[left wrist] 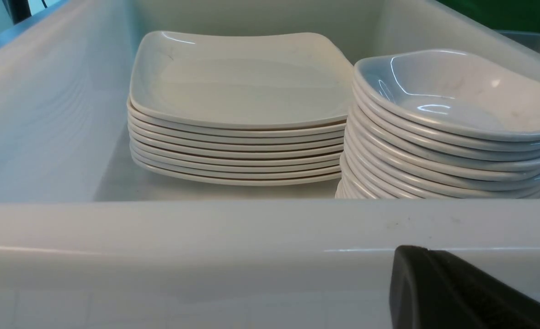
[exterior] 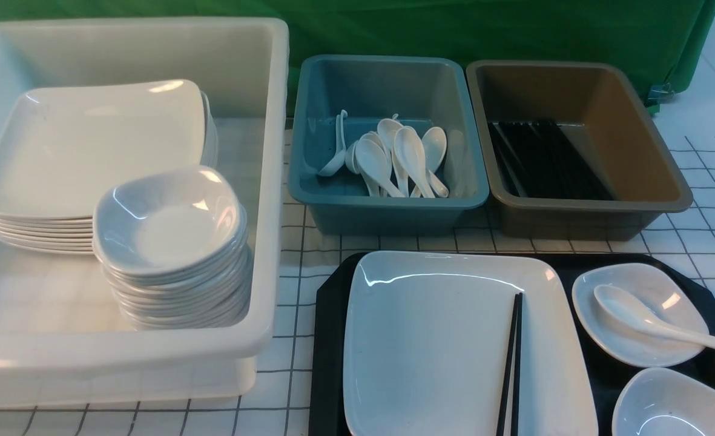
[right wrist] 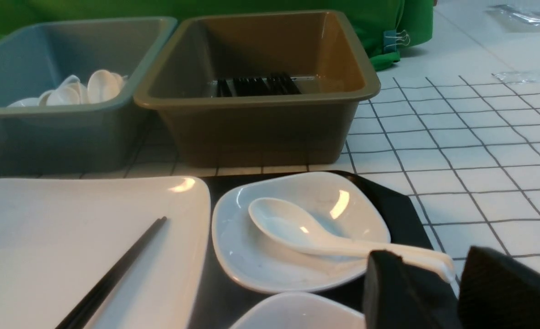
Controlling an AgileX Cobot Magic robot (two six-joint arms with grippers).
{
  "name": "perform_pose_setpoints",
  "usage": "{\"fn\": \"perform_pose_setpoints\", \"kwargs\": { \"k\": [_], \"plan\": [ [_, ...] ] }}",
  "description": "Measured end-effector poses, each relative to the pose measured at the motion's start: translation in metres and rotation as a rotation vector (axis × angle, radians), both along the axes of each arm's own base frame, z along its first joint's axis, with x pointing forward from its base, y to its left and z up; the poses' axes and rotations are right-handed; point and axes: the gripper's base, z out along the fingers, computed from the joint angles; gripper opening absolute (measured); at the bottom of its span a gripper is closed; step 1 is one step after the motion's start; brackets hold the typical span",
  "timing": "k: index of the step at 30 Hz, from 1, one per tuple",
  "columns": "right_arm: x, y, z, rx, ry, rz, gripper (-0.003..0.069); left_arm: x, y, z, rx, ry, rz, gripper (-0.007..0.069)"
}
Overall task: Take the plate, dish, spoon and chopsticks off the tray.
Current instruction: Use the right arm to grab a soup spoon from the plate
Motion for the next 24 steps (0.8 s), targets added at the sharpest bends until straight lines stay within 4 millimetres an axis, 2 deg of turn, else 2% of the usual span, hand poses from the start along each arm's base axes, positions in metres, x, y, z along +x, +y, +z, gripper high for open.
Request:
{"fn": "perform_pose_setpoints", "kwargs": {
  "k": [11,18,24],
  "plan": [
    [0.0001,0.0001,0.001,0.011,-0.01,-0.001,0.0242,0.0,0.0,0.0,0.0,0.0,0.0,0.0004],
    [0.0002,0.0029,0.0021,0.542,0.006,-0.048,0.0242,0.0,0.0,0.0,0.0,0.0,0.0,0.0004],
    [0.0009,0.0021,0.0081,0.719,-0.052,-0.059,0.0241,0.0,0.0,0.0,0.0,0.0,0.0,0.0004]
  ]
}}
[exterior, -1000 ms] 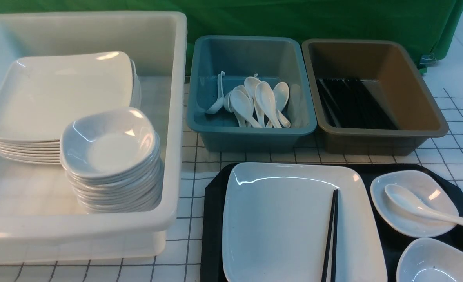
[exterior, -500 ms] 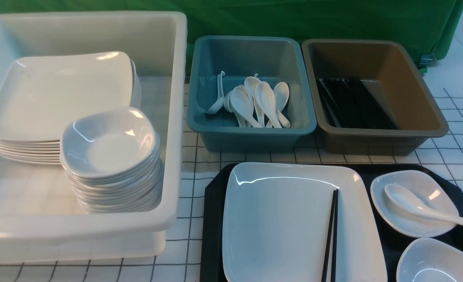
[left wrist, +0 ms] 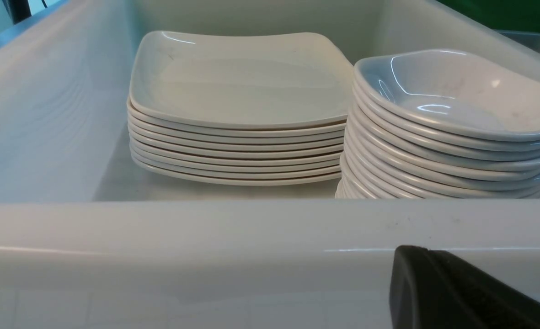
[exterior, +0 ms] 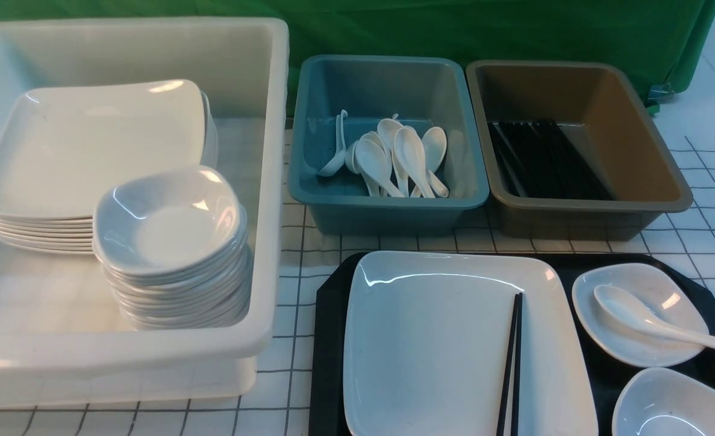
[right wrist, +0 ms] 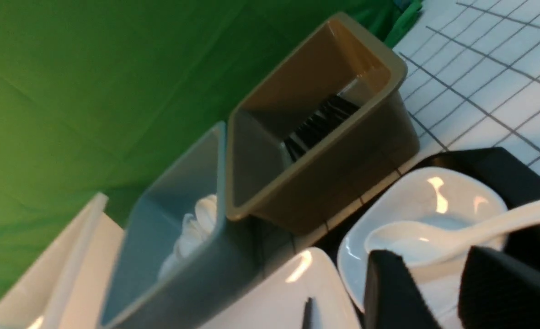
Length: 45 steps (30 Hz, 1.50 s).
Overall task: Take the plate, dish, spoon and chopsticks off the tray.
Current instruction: Use the right arm to grab a soup spoon from the plate
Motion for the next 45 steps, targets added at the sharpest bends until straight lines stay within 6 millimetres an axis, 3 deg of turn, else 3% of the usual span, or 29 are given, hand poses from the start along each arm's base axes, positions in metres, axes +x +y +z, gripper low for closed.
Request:
{"fn": "perform_pose_setpoints", "kwargs": {
  "k": [5,9,12,14,15,16,20,24,28,33,35,45],
  "plan": [
    [0.0,-0.001,0.008,0.052,-0.081,-0.018,0.0234,0.0,0.0,0.0,0.0,0.0,0.0,0.0004],
    [-0.002,-0.005,0.026,0.076,-0.27,-0.051,0.0196,0.0,0.0,0.0,0.0,0.0,0.0,0.0004],
    [-0.003,-0.005,0.058,-0.058,-0.315,-0.056,0.0071,0.0,0.0,0.0,0.0,0.0,0.0,0.0004],
    [-0.002,-0.003,0.09,-0.21,-0.299,-0.048,0.0028,0.0,0.0,0.0,0.0,0.0,0.0,0.0004],
    [0.0,-0.003,0.092,-0.228,-0.281,-0.044,0.0027,0.0,0.0,0.0,0.0,0.0,0.0,0.0004],
    [0.007,0.0,0.117,-0.399,-0.189,-0.004,0.0014,0.0,0.0,0.0,0.0,0.0,0.0,0.0004],
    [0.045,0.006,0.141,-0.658,0.198,0.18,0.0008,0.0,0.0,0.0,0.0,0.0,0.0,0.0004],
    [0.086,0.002,0.135,-0.76,0.568,0.287,0.0016,0.0,0.0,0.0,0.0,0.0,0.0,0.0004],
    [0.132,-0.005,0.116,-0.83,0.845,0.339,0.0125,0.0,0.0,0.0,0.0,0.0,0.0,0.0004],
    [0.171,-0.005,0.087,-0.848,1.0,0.415,0.0321,0.0,0.0,0.0,0.0,0.0,0.0,0.0004],
    [0.183,-0.004,0.074,-0.872,1.073,0.474,0.0362,0.0,0.0,0.0,0.0,0.0,0.0,0.0004],
    [0.221,-0.006,0.028,-1.021,1.245,0.701,0.0388,0.0,0.0,0.0,0.0,0.0,0.0,0.0004]
  ]
}}
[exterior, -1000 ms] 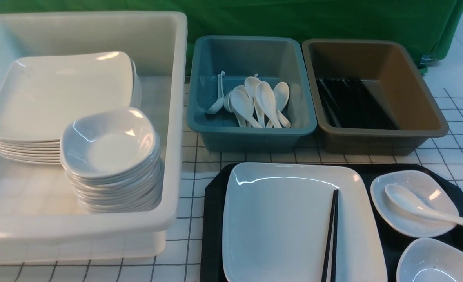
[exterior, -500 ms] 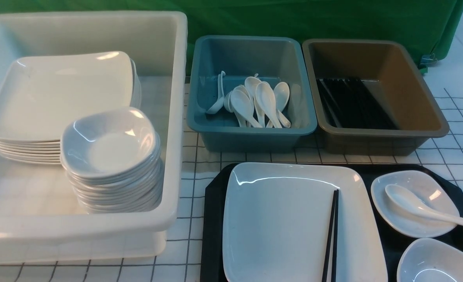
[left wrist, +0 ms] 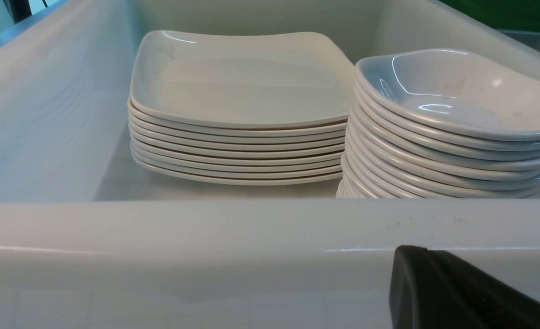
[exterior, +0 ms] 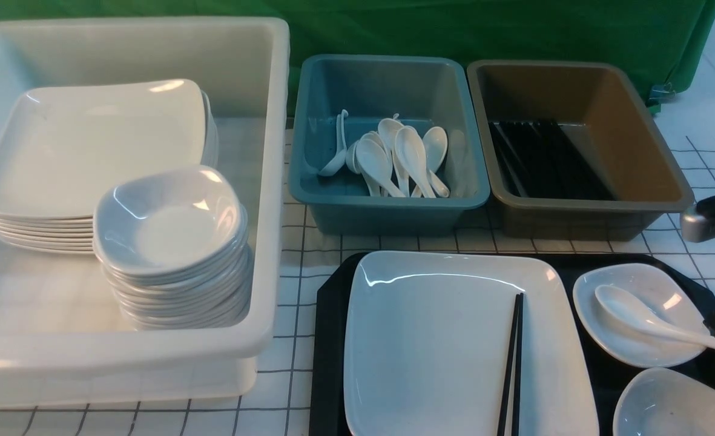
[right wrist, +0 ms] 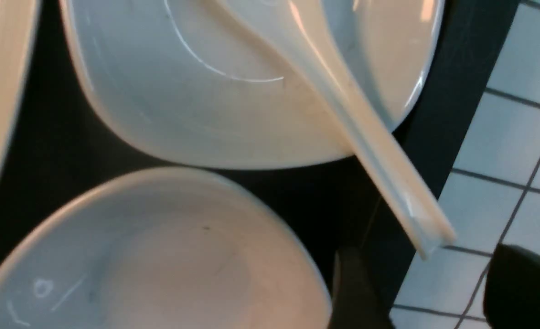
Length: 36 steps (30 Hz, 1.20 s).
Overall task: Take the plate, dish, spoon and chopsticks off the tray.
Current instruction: Use the right arm to grab a soup spoon from the plate
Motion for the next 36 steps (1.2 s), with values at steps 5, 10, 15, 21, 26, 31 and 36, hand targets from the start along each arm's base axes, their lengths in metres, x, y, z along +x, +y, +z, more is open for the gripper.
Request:
{"fn": "perform_pose_setpoints", "kwargs": {
  "k": [5,10,15,21,26,31,36],
  "plan": [
    [0.011,-0.004,-0.012,-0.058,0.044,0.042,0.0408,0.0,0.0,0.0,0.0,0.0,0.0,0.0004],
    [0.018,-0.007,-0.028,-0.105,0.095,0.105,0.0454,0.0,0.0,0.0,0.0,0.0,0.0,0.0004],
    [0.022,-0.007,-0.041,-0.104,0.129,0.115,0.046,0.0,0.0,0.0,0.0,0.0,0.0,0.0004],
    [0.024,-0.006,-0.047,-0.093,0.134,0.128,0.0396,0.0,0.0,0.0,0.0,0.0,0.0,0.0004],
    [0.02,-0.005,-0.045,-0.085,0.182,0.19,0.012,0.0,0.0,0.0,0.0,0.0,0.0,0.0004],
    [0.015,-0.006,-0.022,-0.099,0.152,0.214,0.0129,0.0,0.0,0.0,0.0,0.0,0.0,0.0004],
    [0.015,-0.006,0.032,-0.101,0.002,0.192,0.0129,0.0,0.0,0.0,0.0,0.0,0.0,0.0004]
  ]
}}
